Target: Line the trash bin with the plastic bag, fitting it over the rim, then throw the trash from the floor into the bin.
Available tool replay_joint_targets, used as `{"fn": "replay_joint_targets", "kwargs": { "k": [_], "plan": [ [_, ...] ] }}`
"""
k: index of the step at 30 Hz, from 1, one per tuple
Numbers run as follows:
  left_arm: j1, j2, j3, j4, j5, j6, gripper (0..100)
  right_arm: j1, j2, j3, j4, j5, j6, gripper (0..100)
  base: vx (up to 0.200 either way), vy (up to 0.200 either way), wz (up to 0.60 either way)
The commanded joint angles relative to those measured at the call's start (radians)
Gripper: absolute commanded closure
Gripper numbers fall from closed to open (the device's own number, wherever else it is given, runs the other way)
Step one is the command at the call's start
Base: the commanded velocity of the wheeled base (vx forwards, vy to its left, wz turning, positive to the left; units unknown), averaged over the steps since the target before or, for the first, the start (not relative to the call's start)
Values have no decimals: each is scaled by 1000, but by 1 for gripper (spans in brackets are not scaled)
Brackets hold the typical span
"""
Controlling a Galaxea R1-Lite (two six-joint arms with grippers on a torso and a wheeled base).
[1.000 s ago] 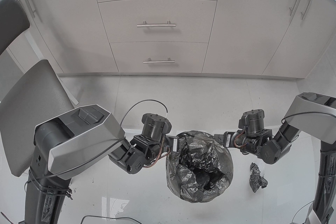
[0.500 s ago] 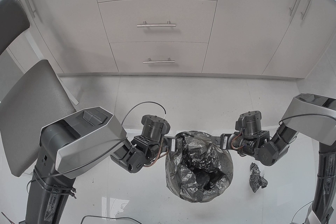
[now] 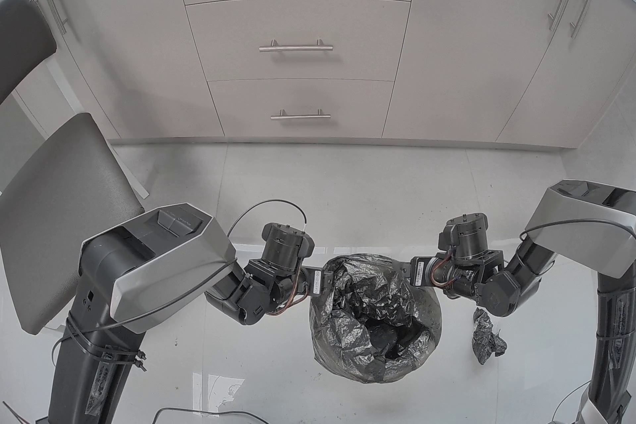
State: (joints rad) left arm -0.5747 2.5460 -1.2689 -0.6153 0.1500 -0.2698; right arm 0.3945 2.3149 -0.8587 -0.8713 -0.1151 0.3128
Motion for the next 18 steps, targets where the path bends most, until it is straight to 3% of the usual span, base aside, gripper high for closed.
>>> {"fn": "replay_joint_targets", "kwargs": {
  "k": [1,18],
  "plan": [
    [4,22,-3,3,0,0,0,-3,15,-8,0,0,0,0,0,0,0],
    [16,45,8,23,0,49,0,-8,35,-16,-2,-1,2,0,0,0,0]
  ]
}}
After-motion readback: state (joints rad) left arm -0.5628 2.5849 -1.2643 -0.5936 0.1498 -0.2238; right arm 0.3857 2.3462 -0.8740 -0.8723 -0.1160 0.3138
